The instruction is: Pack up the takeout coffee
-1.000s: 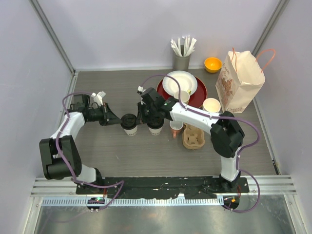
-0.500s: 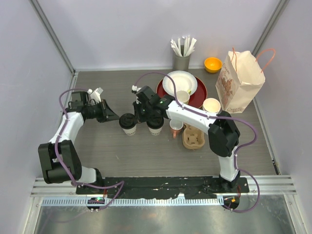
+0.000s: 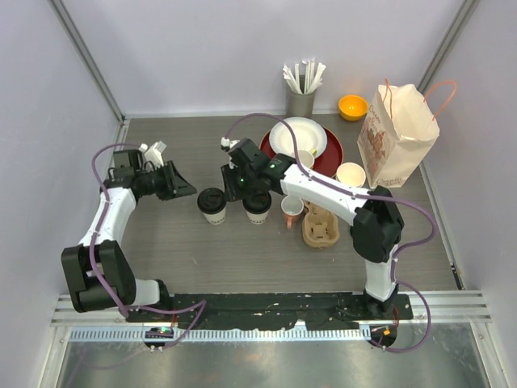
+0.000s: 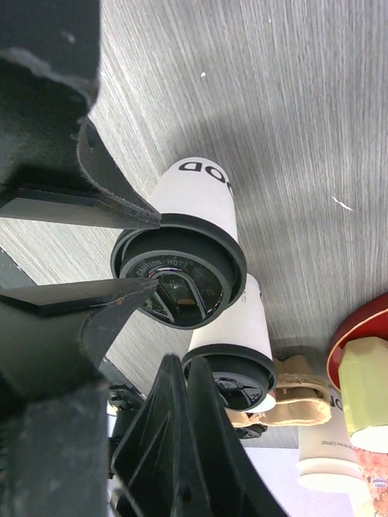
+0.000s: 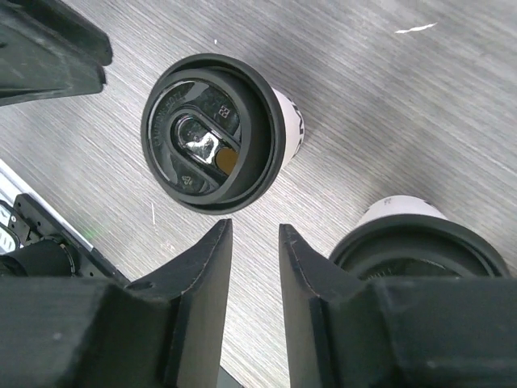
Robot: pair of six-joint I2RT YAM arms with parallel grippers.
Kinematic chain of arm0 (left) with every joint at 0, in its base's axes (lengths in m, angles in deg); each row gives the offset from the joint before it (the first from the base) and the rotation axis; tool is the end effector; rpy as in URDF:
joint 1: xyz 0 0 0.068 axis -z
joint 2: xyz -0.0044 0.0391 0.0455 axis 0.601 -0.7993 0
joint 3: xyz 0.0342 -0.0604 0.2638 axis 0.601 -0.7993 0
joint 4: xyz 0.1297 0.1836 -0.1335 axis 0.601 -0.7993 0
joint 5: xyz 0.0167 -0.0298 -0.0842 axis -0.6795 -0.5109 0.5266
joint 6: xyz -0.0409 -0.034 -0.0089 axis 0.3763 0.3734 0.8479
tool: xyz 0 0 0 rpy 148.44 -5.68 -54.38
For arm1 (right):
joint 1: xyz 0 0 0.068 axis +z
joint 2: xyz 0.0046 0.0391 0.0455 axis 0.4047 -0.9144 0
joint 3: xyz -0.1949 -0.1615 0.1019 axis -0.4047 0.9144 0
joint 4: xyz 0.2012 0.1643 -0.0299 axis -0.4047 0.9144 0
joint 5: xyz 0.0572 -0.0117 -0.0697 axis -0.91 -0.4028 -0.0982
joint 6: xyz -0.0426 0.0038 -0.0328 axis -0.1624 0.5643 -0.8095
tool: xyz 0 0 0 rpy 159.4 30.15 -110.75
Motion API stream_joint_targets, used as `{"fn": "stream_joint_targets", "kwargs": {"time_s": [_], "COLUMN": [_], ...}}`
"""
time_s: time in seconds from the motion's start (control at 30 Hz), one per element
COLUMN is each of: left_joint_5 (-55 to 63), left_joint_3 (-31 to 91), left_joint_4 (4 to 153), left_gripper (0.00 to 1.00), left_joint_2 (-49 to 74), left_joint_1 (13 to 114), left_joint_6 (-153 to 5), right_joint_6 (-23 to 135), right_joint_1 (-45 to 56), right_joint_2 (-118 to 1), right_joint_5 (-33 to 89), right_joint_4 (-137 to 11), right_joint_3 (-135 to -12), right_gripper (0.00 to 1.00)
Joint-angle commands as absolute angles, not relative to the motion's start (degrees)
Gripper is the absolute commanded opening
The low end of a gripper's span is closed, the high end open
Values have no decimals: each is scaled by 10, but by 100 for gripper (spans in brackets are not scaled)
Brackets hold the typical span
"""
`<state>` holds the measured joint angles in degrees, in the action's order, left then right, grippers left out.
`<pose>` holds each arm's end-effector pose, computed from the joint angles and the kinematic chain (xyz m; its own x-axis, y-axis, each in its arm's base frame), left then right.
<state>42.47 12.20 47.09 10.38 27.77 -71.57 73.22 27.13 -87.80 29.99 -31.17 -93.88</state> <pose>0.2736 0.0179 0.2526 -0.8367 -0.3073 -0.4533 0.1282 0.6948 -0.7076 0.2737 0.3436 0.2774 -0.7532 -0.2857 -0.5925 -0.5565 0.7570 0.3425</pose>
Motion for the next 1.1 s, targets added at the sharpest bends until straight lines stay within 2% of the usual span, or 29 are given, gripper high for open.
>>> {"fn": "stream_joint_targets", "kwargs": {"time_s": [0.0, 0.17, 0.33, 0.43, 0.47, 0.53, 0.67, 0.9, 1.07], "left_joint_5": [415, 418, 415, 413, 408, 399, 379, 381, 396], "left_joint_3": [115, 82, 82, 86, 87, 89, 94, 99, 98], "left_joint_4": [484, 501, 501, 501, 504, 511, 512, 506, 505], "left_gripper": [33, 26, 26, 35, 43, 49, 70, 75, 76], "left_joint_2": [117, 99, 95, 111, 117, 139, 173, 168, 162], "left_joint_1": [266, 260, 256, 246, 241, 231, 227, 210, 203], "left_joint_6": [-708, -674, -679, -691, -695, -704, -728, -733, -736], "right_joint_6": [710, 715, 712, 697, 691, 681, 643, 580, 542], "right_joint_1": [266, 244, 232, 219, 216, 198, 139, -14, -114], "right_joint_2": [-805, -814, -811, -787, -779, -752, -694, -633, -647], "right_joint_5": [325, 306, 312, 336, 345, 389, 475, 655, 710], "right_joint_4": [-309, -321, -324, -312, -305, -281, -235, -206, -209], "right_joint_3": [-953, -944, -953, -954, -956, -960, -968, -981, -1014], "right_gripper": [38, 41, 52, 59, 60, 63, 71, 83, 84]}}
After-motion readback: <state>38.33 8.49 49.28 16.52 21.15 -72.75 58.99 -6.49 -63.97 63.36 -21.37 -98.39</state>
